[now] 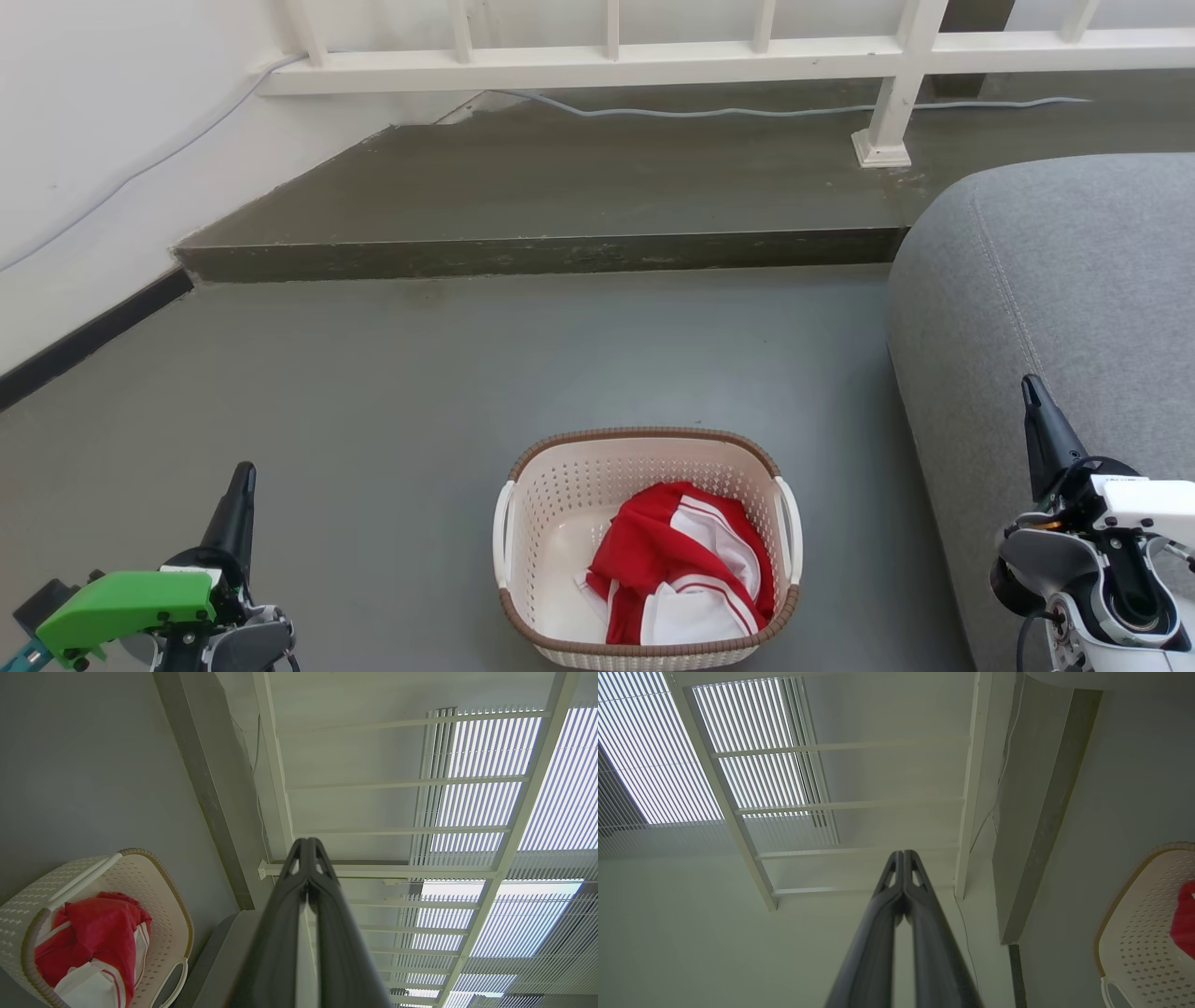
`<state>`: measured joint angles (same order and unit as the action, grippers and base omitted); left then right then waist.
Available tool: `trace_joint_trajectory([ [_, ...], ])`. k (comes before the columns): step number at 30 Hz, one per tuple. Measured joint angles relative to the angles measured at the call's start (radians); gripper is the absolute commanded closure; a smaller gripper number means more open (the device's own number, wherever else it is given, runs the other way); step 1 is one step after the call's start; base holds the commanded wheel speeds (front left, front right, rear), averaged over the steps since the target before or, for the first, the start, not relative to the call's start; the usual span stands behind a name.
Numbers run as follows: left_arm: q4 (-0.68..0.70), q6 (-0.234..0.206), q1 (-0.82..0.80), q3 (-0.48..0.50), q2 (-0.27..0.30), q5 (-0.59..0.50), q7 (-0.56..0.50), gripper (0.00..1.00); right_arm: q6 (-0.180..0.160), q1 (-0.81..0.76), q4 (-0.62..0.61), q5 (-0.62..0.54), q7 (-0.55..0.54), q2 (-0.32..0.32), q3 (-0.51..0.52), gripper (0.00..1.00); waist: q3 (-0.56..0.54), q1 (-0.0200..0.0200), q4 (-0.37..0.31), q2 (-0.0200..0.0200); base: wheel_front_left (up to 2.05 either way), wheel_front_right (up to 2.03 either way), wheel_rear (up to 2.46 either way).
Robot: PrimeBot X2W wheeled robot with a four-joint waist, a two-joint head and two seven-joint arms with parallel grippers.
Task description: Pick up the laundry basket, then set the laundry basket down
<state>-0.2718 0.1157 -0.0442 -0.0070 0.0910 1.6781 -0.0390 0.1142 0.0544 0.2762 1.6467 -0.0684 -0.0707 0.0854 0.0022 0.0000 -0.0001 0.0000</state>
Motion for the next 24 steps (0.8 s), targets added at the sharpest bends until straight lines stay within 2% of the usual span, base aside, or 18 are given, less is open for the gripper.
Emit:
trace_joint_trajectory([
  [24, -0.003, 0.003, -0.002, 0.001, -0.001, 0.000, -0.001, 1.00, 0.000, 0.000, 0.003, 0.000, -0.002, 0.001, 0.001, 1.00, 0.000, 0.0000, 0.000, 0.0000, 0.00, 0.00, 0.00],
])
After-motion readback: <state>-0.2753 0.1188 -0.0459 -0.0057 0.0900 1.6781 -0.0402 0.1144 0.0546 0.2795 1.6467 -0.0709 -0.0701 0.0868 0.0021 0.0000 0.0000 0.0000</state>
